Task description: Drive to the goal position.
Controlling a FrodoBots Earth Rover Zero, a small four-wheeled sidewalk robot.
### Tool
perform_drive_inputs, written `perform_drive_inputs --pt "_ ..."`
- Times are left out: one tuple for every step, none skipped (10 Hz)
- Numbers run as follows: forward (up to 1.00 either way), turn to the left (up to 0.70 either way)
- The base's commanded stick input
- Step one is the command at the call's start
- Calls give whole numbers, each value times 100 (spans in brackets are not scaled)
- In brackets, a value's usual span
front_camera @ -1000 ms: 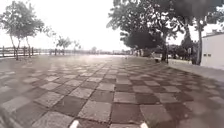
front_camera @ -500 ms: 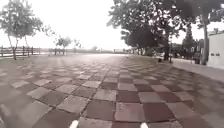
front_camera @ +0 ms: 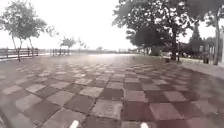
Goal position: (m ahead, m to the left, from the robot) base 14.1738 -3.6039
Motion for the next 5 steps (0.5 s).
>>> perform_drive_inputs --pt "70 0" --pt "70 17" --pt "70 35" --pt "70 29" --pt "70 0"
